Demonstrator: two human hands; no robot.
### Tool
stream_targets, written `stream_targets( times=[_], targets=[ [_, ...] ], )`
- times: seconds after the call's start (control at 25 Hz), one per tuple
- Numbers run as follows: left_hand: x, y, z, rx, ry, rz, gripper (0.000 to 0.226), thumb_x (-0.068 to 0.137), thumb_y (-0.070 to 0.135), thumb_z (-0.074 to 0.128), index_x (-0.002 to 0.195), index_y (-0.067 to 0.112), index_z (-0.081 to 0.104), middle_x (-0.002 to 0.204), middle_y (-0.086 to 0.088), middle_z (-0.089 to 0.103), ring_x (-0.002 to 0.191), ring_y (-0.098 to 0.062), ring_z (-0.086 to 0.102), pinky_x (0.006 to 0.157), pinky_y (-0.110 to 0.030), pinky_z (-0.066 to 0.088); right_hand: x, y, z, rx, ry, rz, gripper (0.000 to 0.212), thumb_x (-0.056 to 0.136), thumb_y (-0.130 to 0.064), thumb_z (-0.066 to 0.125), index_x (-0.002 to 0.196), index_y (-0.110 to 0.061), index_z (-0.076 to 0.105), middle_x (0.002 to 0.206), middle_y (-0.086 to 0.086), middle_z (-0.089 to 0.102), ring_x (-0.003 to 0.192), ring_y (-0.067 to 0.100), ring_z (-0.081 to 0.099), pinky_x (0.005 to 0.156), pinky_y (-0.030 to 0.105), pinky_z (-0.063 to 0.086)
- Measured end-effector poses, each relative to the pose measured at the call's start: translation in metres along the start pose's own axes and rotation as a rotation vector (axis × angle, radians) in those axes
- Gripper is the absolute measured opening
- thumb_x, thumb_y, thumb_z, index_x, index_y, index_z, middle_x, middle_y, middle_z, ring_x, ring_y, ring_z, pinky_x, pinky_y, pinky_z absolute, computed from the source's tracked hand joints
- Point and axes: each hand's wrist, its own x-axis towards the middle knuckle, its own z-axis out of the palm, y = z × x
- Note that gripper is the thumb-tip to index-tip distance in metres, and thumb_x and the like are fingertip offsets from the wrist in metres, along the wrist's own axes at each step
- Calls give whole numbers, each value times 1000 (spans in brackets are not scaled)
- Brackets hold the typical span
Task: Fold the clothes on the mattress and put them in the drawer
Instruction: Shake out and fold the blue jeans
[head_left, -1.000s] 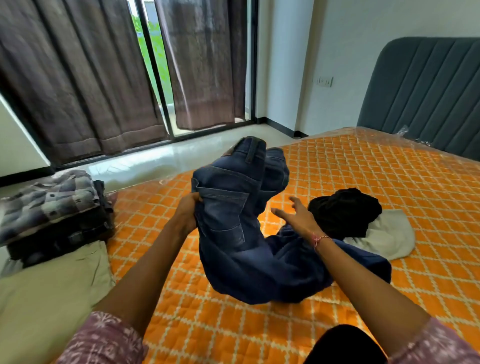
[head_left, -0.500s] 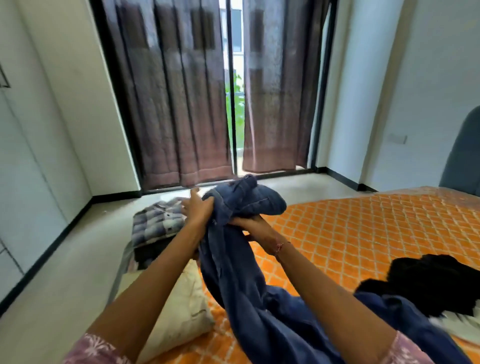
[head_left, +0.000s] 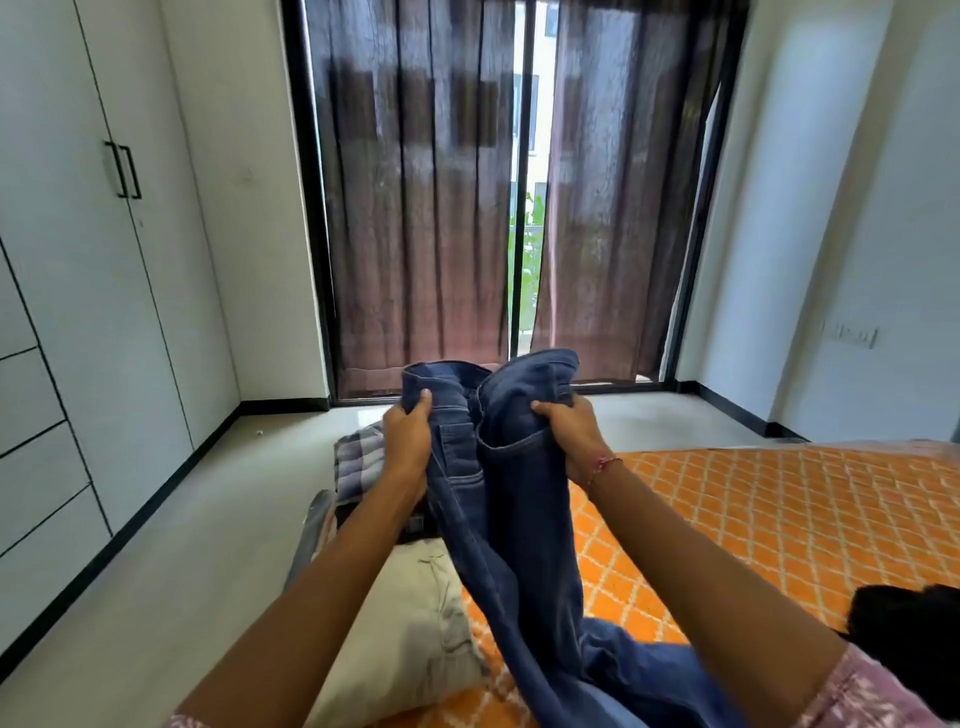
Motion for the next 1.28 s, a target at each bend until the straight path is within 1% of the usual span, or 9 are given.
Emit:
stream_targets(
  times=[0.12,0.24,0.4,0.52,0.64,0.76,0.96,1.12,1.28],
  targets=[
    [9,22,-13,68,-6,40,24,96,29,54,86,8,62,84,-7,65,86,-30,64,81,-40,54,8,-15,-41,-72,-20,58,8,82,-12,71,77,-9,65,77,7,68,78,24,65,59,26,55],
    [19,50,-17,148,-18,61,29,97,33,52,102,5,59,99,-15,65,82,-27,62,79,-38,53,18,-37,-65,-437,165,-100,19,86,-22,65,85,-3,68,97,21,69,97,37,63,81,40,51],
    [25,92,-23,-140,-172,-114,42,98,45,43,99,8,62,91,-12,71,74,-28,68,69,-44,52,22,-79,-78,-319,409,-173,34,94,-25,54,108,5,64,110,19,63,107,37,57,85,34,41],
    [14,95,7,-219,-308,-167,48,99,47,36,97,7,63,77,-11,73,67,-26,71,69,-44,50,13,-95,-61,-268,317,-245,31,94,-24,54,102,4,65,101,18,65,96,33,60,82,36,46],
    [-9,72,55,-143,-392,-179,50,99,46,38,108,3,62,94,-15,69,83,-28,66,80,-43,51,-5,-87,-35,-389,176,-332,30,94,-23,55,93,4,67,94,19,68,86,31,61,75,36,45],
    [-38,57,99,-15,-435,-61,30,97,34,50,98,7,62,86,-8,64,75,-18,62,71,-29,52,-23,-75,-21,-593,17,-481,26,84,-18,55,85,5,66,86,24,67,78,32,62,66,37,46],
    [-43,29,123,-33,-171,-21,11,85,11,66,93,4,62,74,-6,62,74,-23,61,71,-34,52,-38,-52,-35,-659,-166,-563,29,85,-1,54,113,3,60,98,15,60,94,28,59,83,33,49],
    [-27,3,117,-237,-79,-192,20,90,15,56,104,1,59,97,-16,65,89,-31,62,85,-44,52,-71,19,-44,-372,-16,-445,39,84,-12,67,117,-3,48,97,2,49,90,17,49,78,21,41],
    [-21,-3,100,-231,-27,-242,33,91,24,58,117,4,60,110,-13,68,99,-31,65,92,-46,52,-95,83,-44,-505,-34,-343,53,82,-29,69,125,-10,43,116,4,51,102,16,52,83,26,46]
  ],
)
